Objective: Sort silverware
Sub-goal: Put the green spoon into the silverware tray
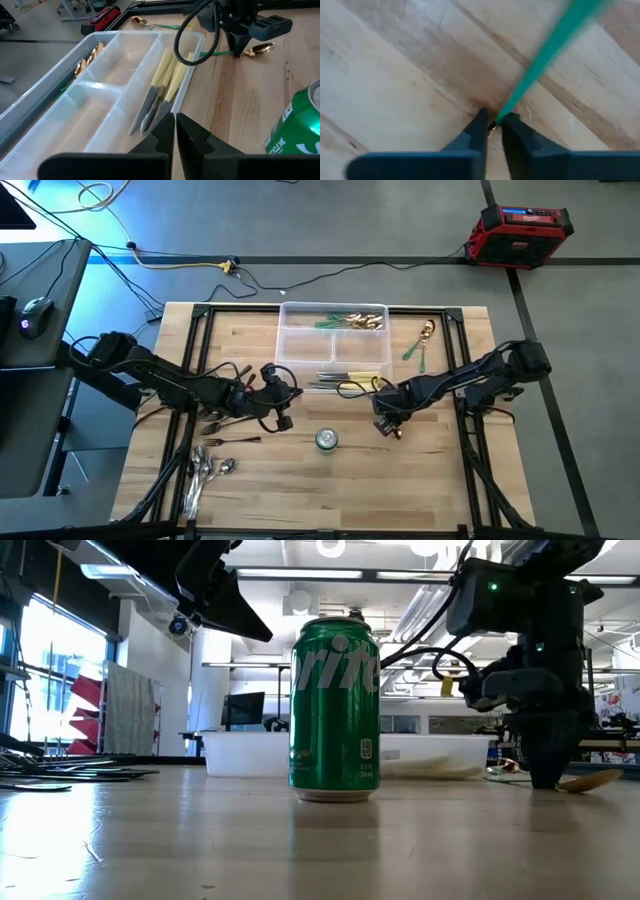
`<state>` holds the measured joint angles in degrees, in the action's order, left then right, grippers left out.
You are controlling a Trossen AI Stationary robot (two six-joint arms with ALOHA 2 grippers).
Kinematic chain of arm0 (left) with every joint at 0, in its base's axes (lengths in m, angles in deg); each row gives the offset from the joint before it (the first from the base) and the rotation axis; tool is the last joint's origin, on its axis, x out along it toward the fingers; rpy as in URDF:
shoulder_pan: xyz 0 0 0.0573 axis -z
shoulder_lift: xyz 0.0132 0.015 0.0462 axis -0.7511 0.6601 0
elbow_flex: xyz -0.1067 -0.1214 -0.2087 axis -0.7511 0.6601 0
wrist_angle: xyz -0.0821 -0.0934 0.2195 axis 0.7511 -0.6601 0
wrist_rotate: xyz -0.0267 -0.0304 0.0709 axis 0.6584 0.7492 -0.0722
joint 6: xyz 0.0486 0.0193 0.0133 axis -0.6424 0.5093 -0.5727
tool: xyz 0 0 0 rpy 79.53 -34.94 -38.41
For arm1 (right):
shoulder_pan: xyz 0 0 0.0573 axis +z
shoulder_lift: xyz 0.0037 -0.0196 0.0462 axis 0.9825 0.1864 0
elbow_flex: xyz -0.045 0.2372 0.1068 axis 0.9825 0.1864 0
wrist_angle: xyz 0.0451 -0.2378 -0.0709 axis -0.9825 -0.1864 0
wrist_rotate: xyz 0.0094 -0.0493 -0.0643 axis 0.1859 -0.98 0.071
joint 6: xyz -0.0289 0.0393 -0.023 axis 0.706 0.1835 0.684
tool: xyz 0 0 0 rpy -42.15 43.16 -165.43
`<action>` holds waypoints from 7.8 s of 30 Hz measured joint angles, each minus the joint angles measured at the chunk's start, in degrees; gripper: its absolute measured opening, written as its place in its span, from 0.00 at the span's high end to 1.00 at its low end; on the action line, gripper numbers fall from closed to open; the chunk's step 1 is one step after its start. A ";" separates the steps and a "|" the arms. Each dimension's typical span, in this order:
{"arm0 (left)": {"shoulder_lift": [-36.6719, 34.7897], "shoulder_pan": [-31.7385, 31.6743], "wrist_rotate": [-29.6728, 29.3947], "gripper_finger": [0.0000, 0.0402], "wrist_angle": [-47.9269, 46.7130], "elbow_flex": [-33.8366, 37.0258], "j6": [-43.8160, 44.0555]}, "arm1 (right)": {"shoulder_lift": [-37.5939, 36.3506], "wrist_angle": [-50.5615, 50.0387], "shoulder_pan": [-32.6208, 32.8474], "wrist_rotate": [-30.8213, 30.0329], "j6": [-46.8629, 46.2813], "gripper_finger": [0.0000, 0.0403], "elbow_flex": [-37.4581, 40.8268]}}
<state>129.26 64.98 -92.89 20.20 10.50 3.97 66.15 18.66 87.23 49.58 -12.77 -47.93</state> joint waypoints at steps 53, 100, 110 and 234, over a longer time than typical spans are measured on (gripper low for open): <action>21.85 -34.29 35.90 0.66 -37.88 -21.48 -36.17 | -8.38 1.12 -0.80 -23.01 29.74 1.00 -5.05; 39.38 -36.22 37.07 0.60 -47.22 -52.89 -36.09 | -15.50 5.46 -6.24 -27.08 39.31 1.00 -5.12; 38.82 -36.37 34.30 0.61 -43.17 -52.22 -35.43 | -15.50 8.92 -12.58 -24.86 45.03 1.00 -5.12; 3.93 9.33 -6.25 0.61 3.64 7.63 17.46 | 0.95 -14.24 -46.90 -30.35 76.58 1.00 -13.99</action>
<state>133.19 74.32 -99.14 23.84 18.13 21.44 67.10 4.42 40.32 19.23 63.80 -61.92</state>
